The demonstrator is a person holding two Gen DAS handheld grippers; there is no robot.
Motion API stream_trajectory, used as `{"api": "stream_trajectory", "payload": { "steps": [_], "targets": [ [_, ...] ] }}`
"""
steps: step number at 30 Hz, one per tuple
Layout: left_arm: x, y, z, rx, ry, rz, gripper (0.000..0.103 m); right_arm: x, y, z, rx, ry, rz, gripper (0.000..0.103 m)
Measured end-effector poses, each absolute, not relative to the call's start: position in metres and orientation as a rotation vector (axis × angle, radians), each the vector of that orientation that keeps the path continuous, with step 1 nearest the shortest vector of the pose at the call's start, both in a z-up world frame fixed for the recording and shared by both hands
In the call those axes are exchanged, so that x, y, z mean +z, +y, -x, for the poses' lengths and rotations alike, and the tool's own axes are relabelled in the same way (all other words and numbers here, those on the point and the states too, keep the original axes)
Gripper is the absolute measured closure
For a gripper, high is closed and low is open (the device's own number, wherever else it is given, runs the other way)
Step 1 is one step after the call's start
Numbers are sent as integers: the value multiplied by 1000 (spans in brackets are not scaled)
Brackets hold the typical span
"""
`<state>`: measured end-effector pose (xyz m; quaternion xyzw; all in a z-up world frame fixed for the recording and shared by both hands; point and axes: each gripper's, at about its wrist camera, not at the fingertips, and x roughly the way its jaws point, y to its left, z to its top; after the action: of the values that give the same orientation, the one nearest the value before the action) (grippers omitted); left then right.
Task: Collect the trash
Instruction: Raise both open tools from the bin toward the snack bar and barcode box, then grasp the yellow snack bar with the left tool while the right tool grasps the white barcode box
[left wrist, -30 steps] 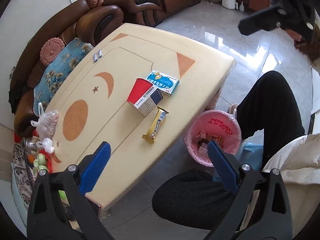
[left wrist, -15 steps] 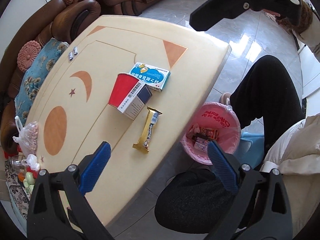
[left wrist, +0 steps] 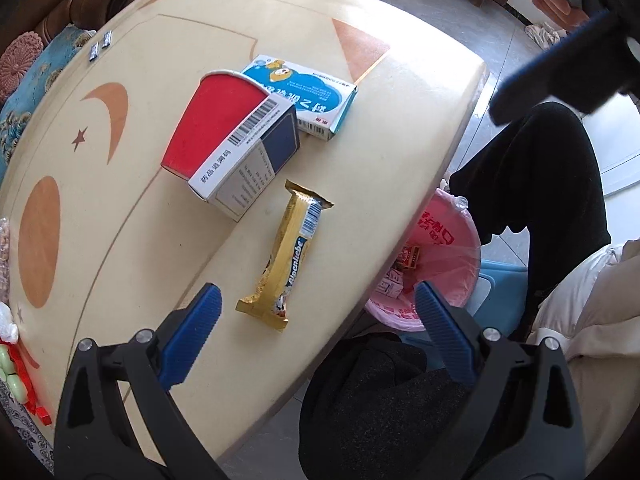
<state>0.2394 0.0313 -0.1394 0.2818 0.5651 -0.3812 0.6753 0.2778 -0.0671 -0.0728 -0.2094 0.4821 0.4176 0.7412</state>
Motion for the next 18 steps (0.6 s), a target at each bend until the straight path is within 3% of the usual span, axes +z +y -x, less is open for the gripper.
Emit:
{"api": "stream_trajectory", "payload": {
  "steps": [4, 8, 18],
  "targets": [
    [-153, 30, -245, -875, 1287, -627, 8, -94, -56, -288, 953, 1090, 492, 9],
    [-166, 29, -251, -885, 1305, -623, 8, -112, -46, -303, 980, 1125, 523, 21],
    [-184, 22, -253, -928, 1326, -632, 8, -152, -32, -331, 1002, 1185, 595, 32]
  ]
}}
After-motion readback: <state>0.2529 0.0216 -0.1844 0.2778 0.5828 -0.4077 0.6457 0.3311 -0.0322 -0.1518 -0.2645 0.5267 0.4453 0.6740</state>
